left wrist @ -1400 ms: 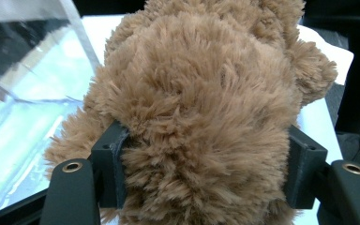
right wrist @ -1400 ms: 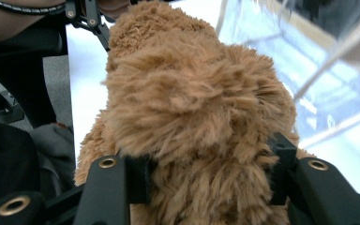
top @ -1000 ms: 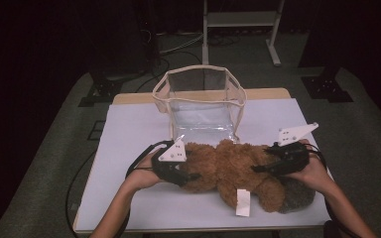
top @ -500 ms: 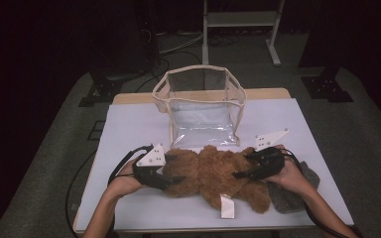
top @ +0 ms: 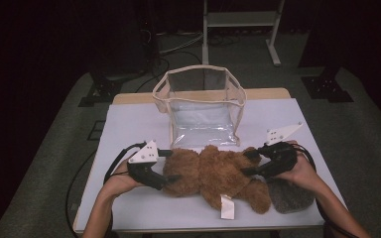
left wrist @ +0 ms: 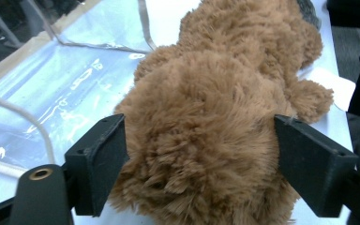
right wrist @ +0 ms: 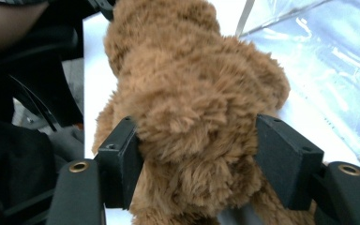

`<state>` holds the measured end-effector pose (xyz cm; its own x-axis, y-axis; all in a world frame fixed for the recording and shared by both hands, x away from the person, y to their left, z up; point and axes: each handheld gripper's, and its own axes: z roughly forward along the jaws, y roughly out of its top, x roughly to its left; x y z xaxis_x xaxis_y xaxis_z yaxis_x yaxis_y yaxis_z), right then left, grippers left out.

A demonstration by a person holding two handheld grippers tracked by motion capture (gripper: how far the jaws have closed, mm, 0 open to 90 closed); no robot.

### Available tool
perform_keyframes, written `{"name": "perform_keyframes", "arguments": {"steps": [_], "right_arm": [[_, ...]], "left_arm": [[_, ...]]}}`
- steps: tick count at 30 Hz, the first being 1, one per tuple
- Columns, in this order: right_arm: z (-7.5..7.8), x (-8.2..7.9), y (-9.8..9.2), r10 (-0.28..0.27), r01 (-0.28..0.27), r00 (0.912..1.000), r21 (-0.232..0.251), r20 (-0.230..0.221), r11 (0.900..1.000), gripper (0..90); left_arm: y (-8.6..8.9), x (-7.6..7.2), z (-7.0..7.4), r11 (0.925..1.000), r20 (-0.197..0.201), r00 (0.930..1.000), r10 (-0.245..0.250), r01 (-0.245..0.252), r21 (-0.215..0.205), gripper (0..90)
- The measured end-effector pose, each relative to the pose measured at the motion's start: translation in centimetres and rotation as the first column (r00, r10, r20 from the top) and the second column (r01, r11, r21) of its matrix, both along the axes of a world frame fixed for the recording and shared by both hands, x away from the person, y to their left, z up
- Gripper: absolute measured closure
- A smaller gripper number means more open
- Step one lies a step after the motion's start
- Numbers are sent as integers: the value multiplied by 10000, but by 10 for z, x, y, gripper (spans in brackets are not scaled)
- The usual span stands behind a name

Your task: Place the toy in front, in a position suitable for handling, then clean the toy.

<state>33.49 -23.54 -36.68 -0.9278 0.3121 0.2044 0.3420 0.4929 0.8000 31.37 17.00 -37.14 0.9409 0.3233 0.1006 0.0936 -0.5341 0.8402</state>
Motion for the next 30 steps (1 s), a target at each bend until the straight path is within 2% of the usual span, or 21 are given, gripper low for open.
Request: {"name": "perform_keyframes", "arguments": {"steps": [8,19,24,30], "right_arm": [[24,11,-9,-245,245,9997,-62,12,9997,354],[45,39,-1,-420,422,9991,-338,52,9985,378],[48,46,4,-400,401,9992,-432,51,9983,375],[44,50,9,-337,334,9994,-538,-34,9980,372]], "left_arm": [[12,-2,4,9991,-30,9993,377,-377,-208,90],[29,-4,8,9961,1,9966,825,-824,-303,62],[31,-4,7,9962,-41,9964,848,-849,-211,45],[32,-6,8,9963,-52,9964,842,-843,-194,41]]}}
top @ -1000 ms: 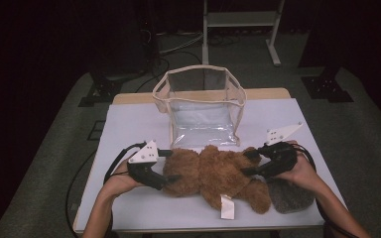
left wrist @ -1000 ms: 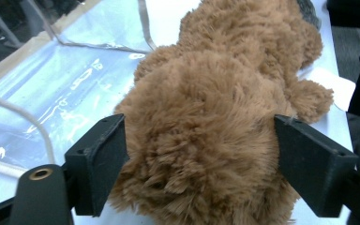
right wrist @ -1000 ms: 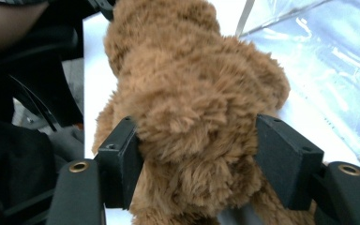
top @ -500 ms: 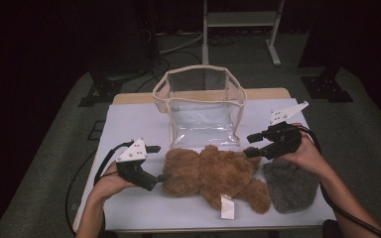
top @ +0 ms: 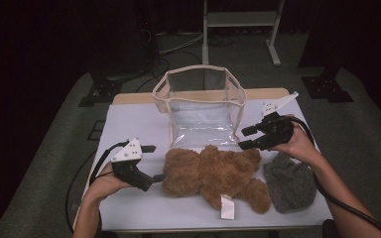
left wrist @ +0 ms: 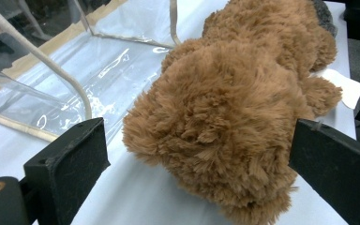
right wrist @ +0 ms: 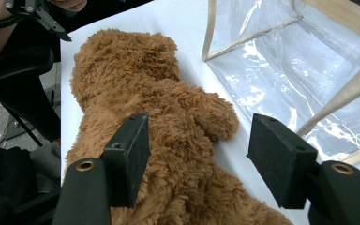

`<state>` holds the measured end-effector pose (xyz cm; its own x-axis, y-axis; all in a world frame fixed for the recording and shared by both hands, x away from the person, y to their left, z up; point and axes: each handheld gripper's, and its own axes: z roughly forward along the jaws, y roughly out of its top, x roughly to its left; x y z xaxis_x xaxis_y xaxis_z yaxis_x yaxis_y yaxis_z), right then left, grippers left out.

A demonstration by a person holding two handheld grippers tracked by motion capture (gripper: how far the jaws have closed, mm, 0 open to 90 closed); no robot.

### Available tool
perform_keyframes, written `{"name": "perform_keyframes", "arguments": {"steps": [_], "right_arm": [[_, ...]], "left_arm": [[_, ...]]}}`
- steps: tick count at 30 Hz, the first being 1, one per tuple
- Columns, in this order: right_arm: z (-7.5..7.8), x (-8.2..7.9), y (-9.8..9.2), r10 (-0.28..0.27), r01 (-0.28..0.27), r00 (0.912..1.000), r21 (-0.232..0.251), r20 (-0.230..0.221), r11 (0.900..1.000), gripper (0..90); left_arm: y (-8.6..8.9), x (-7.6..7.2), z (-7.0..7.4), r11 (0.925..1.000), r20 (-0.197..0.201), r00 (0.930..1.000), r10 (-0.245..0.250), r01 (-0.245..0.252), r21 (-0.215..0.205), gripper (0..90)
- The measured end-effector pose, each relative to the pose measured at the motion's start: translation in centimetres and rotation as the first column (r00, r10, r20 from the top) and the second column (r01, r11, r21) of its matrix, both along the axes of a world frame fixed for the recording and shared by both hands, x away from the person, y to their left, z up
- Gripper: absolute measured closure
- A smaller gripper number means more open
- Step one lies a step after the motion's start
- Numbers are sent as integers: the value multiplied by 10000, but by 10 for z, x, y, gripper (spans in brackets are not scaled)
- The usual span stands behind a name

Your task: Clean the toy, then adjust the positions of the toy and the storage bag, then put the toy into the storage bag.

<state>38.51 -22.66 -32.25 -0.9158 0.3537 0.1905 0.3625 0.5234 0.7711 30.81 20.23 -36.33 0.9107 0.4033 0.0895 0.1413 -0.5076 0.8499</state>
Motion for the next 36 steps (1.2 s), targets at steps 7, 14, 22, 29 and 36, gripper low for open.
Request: {"name": "perform_keyframes", "arguments": {"steps": [7,14,22,29,36], "right_arm": [[-1,1,5,168,-169,9998,-75,-44,9998,367],[0,2,10,281,-282,9996,-98,-87,9996,361],[5,-1,17,493,-493,9988,-179,43,9986,358],[12,1,27,679,-675,9976,-291,156,9973,359],[23,2,37,951,-935,9948,-421,373,9947,364]], "left_arm": [[2,1,1,10000,-12,10000,30,-29,7,40],[4,0,0,10000,-27,10000,19,-19,50,37],[7,0,1,9999,21,10000,76,-76,75,37],[9,0,1,9997,21,9999,160,-160,209,34],[10,0,-1,9993,-101,9997,204,-201,309,31]]}}
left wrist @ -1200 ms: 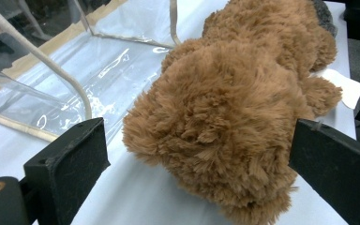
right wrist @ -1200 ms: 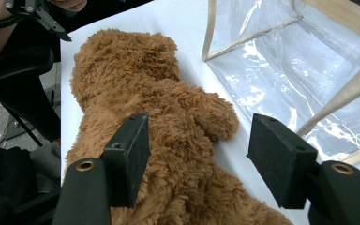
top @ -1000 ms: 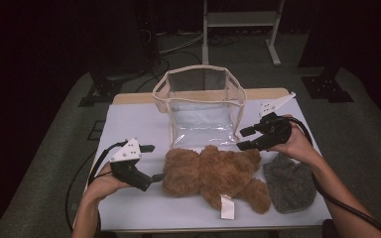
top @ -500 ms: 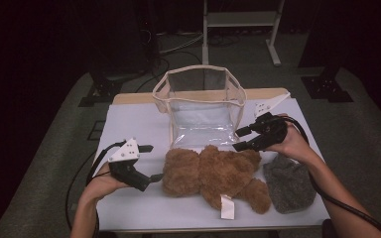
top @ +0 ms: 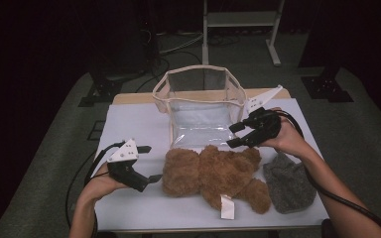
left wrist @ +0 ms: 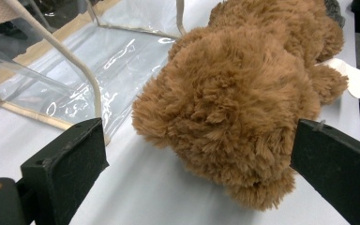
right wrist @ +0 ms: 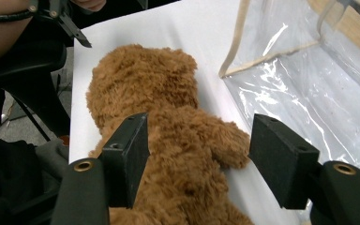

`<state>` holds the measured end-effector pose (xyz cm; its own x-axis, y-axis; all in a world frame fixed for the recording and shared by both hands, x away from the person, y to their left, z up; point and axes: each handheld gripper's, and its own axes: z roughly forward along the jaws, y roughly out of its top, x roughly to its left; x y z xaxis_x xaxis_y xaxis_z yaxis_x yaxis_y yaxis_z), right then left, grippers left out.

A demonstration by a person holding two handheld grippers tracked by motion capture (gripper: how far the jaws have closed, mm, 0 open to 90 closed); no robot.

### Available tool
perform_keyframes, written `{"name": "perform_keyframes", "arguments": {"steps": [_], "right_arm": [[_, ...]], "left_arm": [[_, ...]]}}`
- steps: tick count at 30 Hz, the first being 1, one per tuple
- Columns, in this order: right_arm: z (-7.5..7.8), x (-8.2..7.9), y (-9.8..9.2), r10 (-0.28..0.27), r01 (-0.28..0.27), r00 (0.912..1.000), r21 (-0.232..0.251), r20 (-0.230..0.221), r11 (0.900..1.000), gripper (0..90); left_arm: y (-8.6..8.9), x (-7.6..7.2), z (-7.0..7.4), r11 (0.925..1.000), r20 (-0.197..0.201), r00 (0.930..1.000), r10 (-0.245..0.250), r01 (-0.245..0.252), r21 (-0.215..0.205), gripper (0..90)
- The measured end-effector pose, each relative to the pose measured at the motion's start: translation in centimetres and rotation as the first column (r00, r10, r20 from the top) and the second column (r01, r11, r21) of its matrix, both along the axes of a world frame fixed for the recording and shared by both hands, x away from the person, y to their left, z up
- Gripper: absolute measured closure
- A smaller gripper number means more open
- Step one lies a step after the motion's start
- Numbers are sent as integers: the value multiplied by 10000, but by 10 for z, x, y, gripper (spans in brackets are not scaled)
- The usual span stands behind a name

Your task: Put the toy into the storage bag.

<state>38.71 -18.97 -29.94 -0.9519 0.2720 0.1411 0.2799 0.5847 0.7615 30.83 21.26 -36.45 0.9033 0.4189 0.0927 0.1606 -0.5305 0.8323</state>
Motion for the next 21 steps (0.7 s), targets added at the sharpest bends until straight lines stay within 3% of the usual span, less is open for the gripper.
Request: {"name": "perform_keyframes", "arguments": {"steps": [10,21], "right_arm": [[23,6,20,466,-456,9978,-228,481,9987,371],[40,28,40,769,-730,9951,-628,620,9953,388]], "left_arm": [[6,0,-1,9999,-73,9999,148,-148,46,31],[11,-1,-2,9997,-167,9996,235,-233,109,31]]}}
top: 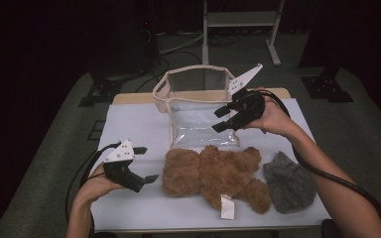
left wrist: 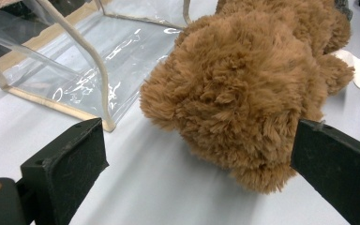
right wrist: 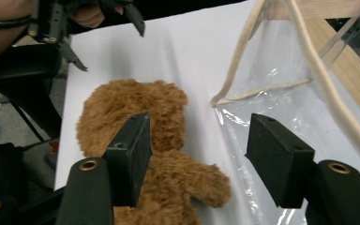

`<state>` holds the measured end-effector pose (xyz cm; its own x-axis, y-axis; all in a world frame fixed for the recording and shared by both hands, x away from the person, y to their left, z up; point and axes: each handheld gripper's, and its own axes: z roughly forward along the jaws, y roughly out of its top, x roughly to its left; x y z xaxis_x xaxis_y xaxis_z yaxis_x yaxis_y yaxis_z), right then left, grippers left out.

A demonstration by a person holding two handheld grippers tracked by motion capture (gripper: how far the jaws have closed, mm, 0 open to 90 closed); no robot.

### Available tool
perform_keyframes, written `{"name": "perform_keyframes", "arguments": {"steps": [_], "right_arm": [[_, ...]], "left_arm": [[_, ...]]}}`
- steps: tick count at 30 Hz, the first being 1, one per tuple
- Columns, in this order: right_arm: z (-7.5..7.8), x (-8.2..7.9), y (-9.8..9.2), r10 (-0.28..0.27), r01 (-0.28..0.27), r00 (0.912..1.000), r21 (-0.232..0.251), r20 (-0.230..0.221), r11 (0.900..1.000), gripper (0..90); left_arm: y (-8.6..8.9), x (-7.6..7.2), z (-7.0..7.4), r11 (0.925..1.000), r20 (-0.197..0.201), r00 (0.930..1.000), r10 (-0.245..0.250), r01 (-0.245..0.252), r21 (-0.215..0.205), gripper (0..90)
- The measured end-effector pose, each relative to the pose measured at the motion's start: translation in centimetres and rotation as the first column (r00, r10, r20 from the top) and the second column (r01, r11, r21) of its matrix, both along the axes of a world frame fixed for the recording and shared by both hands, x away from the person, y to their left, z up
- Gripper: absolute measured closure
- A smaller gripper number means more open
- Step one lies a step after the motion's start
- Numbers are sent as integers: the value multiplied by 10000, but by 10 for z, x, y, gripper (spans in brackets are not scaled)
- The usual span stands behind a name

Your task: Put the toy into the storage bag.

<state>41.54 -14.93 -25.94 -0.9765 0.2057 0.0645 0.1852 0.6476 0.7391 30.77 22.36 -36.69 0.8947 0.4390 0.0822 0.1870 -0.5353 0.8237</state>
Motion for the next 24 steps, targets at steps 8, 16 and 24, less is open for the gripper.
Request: {"name": "perform_keyframes", "arguments": {"steps": [8,16,24], "right_arm": [[10,21,11,66,-64,9999,-229,94,9997,403],[14,41,23,-69,69,10000,-429,-5,9991,415],[11,57,29,-175,167,9998,-575,-130,9982,422]], "left_arm": [[4,-1,0,10000,-30,10000,72,-72,16,30],[7,-2,1,9999,-36,9999,115,-115,-32,31],[9,-4,1,9998,-69,9999,139,-140,-164,30]]}}
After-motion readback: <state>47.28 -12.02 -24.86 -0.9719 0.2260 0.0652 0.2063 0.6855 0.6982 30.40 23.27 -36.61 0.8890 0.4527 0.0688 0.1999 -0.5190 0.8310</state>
